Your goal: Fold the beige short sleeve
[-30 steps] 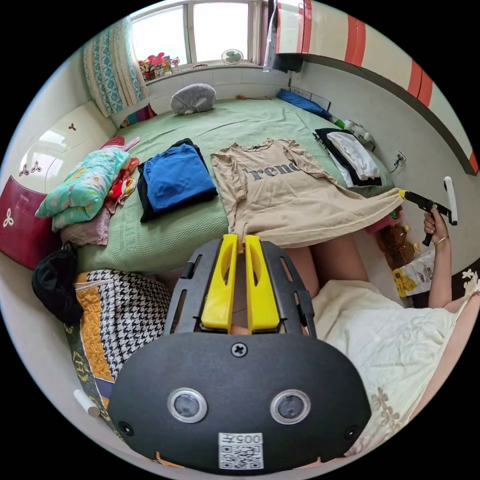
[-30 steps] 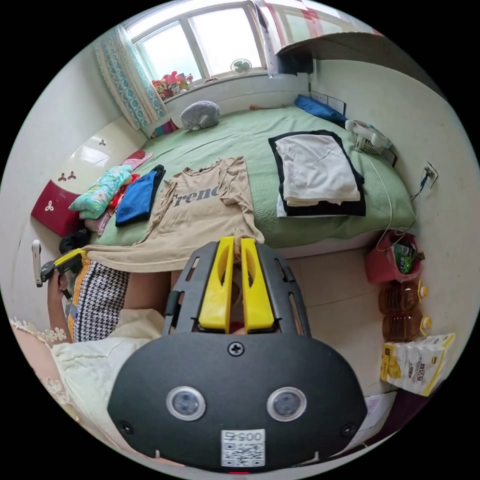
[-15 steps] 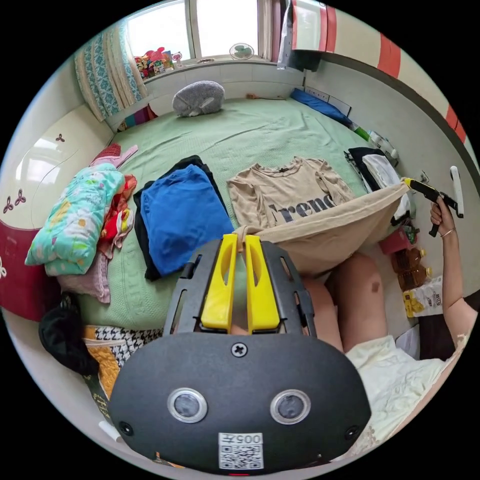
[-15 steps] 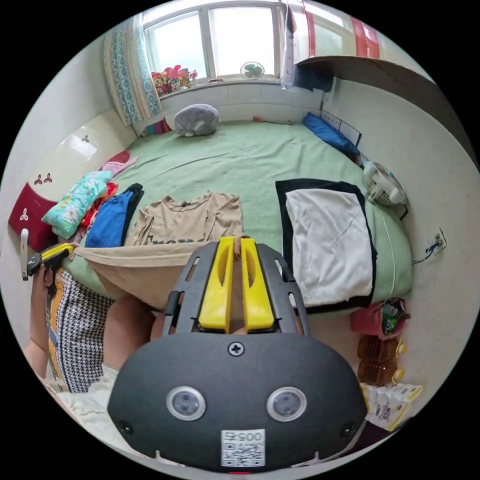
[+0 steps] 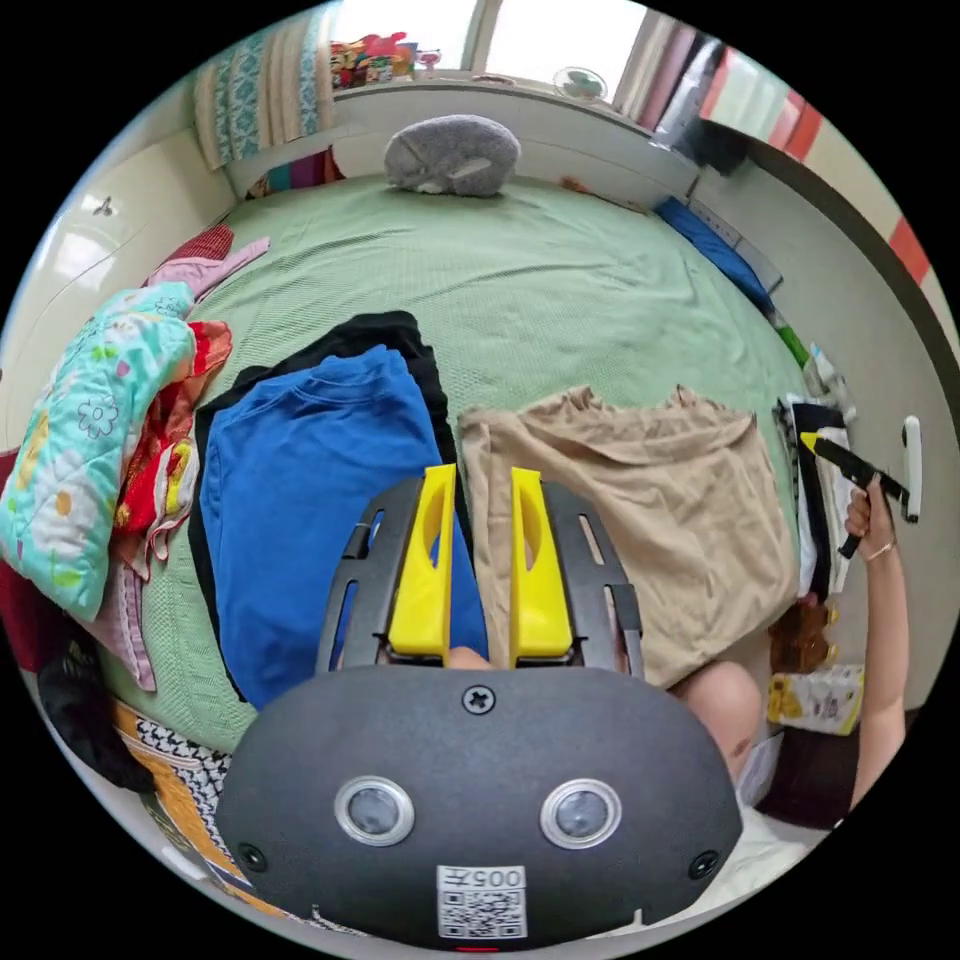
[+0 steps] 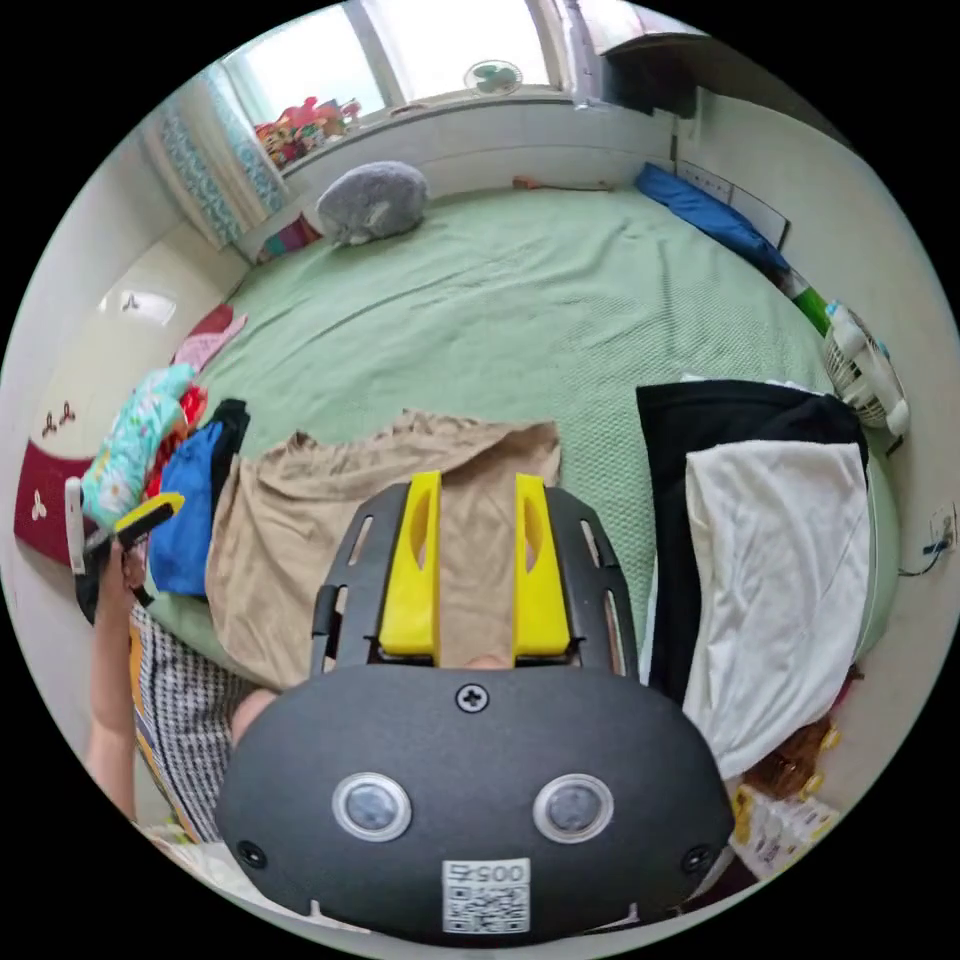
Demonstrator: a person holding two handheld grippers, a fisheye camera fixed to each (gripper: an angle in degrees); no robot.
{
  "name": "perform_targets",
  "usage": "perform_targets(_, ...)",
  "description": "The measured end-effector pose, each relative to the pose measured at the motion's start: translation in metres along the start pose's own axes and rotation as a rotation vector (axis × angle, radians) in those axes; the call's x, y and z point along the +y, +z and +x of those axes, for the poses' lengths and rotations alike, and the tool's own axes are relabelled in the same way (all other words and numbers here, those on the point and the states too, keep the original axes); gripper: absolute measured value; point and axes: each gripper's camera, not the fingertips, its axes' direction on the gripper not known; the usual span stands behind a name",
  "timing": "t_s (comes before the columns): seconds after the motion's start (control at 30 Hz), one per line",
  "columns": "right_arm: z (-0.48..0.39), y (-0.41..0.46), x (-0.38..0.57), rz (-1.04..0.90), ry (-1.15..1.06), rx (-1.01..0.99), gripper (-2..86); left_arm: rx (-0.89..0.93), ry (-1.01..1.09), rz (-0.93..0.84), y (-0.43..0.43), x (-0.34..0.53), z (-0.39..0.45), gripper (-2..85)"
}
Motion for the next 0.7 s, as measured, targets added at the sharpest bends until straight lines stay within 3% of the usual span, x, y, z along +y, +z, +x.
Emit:
perform_targets(0.13, 0.013, 0.012, 0.046, -0.079, -0.073, 0.003, 10.8, 0.083, 0.123, -0.069, 0.027, 0.046, 0.007, 11.4)
perform_targets(0.4, 0.038, 0.041, 0.093, -0.206, -0.005, -0.121, 11.4, 0.166, 0.101, -0.160, 0.083, 0.095, 0.007, 13.4)
perform_targets(0.6, 0.013, 0.061, 0.081, -0.212, 0.007, -0.062, 4.1, 0.208, 0.022, -0.184, 0.128, 0.076, 0.009, 4.7)
perform_targets(0.7, 0.001, 0.048, 0.079, -0.166, -0.022, -0.041, 0.2, 0.146, 0.063, -0.145, 0.120, 0.074, 0.017, 3.4)
